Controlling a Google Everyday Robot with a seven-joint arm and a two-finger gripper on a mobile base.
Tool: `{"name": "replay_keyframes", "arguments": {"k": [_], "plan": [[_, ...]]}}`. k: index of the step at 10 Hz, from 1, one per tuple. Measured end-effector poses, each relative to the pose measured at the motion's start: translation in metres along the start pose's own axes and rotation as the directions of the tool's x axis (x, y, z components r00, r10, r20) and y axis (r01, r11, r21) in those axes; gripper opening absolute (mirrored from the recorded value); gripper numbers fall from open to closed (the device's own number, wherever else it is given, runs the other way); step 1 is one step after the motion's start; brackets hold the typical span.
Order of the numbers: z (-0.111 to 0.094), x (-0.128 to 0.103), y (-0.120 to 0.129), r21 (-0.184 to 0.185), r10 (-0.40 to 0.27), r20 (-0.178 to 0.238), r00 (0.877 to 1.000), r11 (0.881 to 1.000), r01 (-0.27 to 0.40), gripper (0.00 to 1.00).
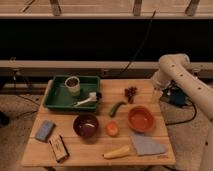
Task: Stack bowls into tray
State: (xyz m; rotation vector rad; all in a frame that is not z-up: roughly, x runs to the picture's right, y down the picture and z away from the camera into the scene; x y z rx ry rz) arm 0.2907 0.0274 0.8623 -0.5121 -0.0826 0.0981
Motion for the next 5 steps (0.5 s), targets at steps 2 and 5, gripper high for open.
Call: {"name": "replay_keyframes", "arguments": {"k": [2, 5], "plan": [[0.012, 0.007, -0.009, 0.04, 0.023, -0.006, 1.0, 0.999, -0.022, 0.78], [0.039, 0.015, -0.007, 0.051, 0.042, -0.018, 0.999, 0.998, -0.041, 0.78]]}}
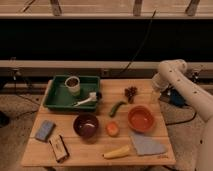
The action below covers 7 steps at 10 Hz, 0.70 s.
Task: Stack bowls into tray
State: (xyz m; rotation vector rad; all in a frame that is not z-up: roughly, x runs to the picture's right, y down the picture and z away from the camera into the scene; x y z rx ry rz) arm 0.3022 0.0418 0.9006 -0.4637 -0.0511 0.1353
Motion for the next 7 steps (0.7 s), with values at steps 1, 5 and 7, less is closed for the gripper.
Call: {"name": "replay_keyframes", "arguments": {"k": [1, 5, 7], "plan": [[0.008, 0.004, 0.003, 0.0, 0.004, -0.007, 1.0, 1.0, -0.004, 0.78], [0.025, 0.012, 0.012, -0.006, 0.027, -0.012, 1.0, 1.0, -0.027, 0.78], [0.024, 0.009, 0.025, -0.027, 0.027, 0.0, 1.0, 0.999, -0.027, 0.78]]}}
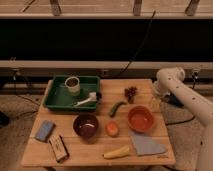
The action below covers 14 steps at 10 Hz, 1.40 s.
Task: Stack bowls into tray
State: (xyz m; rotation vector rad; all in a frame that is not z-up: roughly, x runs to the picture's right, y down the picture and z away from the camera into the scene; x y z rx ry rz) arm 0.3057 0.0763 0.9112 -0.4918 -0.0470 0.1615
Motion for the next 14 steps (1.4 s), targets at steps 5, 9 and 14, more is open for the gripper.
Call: {"name": "replay_keyframes", "arguments": {"k": [5, 9, 14], "plan": [[0.0, -0.03, 0.027, -0.063, -0.017, 0.049, 0.999, 0.998, 0.02, 0.78], [0.006, -0.073, 0.043, -0.11, -0.053, 0.094, 0.994, 0.992, 0.063, 0.78], [0.006, -0.086, 0.082, -0.181, -0.062, 0.132, 0.989, 0.98, 0.085, 0.78]]}}
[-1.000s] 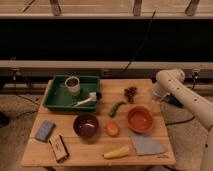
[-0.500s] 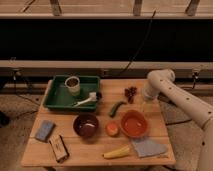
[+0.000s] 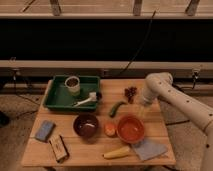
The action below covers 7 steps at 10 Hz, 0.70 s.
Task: Stack bowls into tray
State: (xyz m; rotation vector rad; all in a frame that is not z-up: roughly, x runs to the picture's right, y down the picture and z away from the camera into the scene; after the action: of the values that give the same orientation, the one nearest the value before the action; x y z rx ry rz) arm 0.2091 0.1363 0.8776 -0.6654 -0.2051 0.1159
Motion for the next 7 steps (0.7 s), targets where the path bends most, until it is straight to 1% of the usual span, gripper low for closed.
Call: {"name": "replay_keyframes", "arguments": {"k": [3, 6, 7], "plan": [[0.003, -0.016, 0.031, -0.041, -0.013, 0.028, 1.0, 0.999, 0.014, 0.78], [0.009, -0.052, 0.053, -0.072, -0.061, 0.055, 0.997, 0.995, 0.065, 0.78], [0.011, -0.057, 0.059, -0.081, -0.072, 0.061, 0.996, 0.994, 0.077, 0.78]]}}
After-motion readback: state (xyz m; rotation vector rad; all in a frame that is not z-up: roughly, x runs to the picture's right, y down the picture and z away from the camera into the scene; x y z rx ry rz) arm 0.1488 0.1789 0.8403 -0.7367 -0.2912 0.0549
